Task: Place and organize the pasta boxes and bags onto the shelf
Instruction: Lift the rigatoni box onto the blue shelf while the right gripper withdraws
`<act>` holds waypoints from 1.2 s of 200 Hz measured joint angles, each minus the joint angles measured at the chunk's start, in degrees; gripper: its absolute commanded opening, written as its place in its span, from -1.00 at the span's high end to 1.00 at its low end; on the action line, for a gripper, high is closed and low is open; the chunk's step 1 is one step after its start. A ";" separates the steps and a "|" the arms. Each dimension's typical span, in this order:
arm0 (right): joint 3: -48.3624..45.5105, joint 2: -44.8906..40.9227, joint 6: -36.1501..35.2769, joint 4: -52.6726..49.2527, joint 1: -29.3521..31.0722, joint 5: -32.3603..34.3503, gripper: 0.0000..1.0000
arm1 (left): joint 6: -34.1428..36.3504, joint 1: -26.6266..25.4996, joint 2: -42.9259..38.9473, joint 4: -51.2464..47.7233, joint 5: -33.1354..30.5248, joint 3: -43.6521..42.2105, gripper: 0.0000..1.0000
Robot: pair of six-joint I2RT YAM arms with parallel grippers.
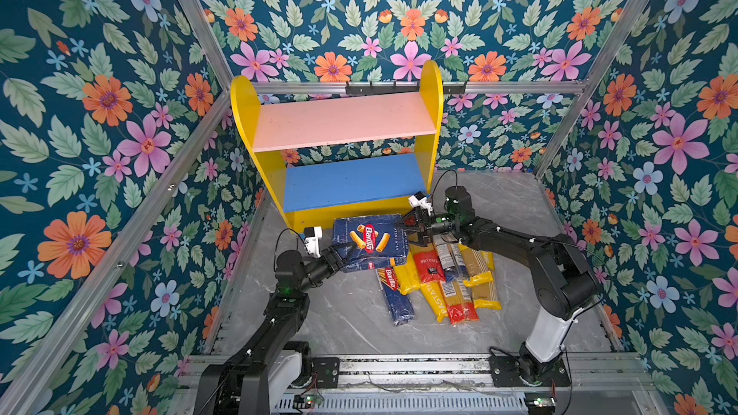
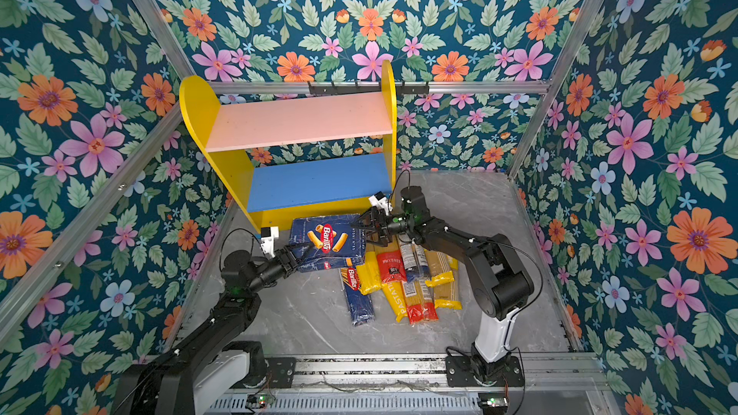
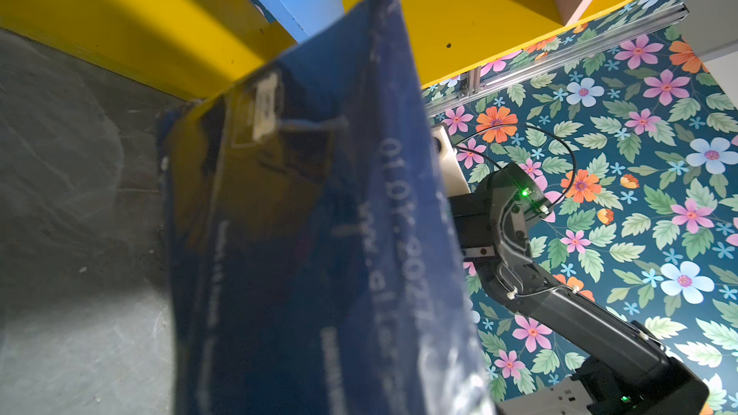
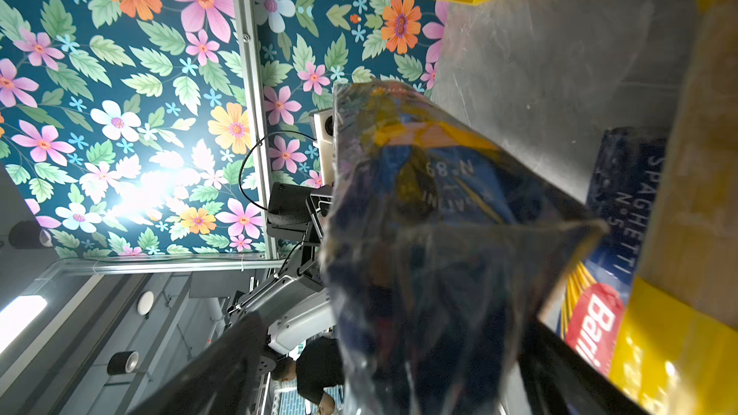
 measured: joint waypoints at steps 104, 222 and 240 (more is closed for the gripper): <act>-2.89 -21.20 -19.93 -32.04 -3.58 13.92 -0.99 | 0.33 0.02 14.91 0.31 -3.82 12.81 0.00; -3.52 -29.24 -27.08 -46.01 -5.20 23.67 -0.99 | -1.29 -0.98 40.33 6.05 -3.76 38.86 -0.11; -3.13 -28.94 -27.36 -46.23 -5.79 23.69 -0.99 | -1.51 -1.68 43.60 6.14 -3.80 42.29 -0.11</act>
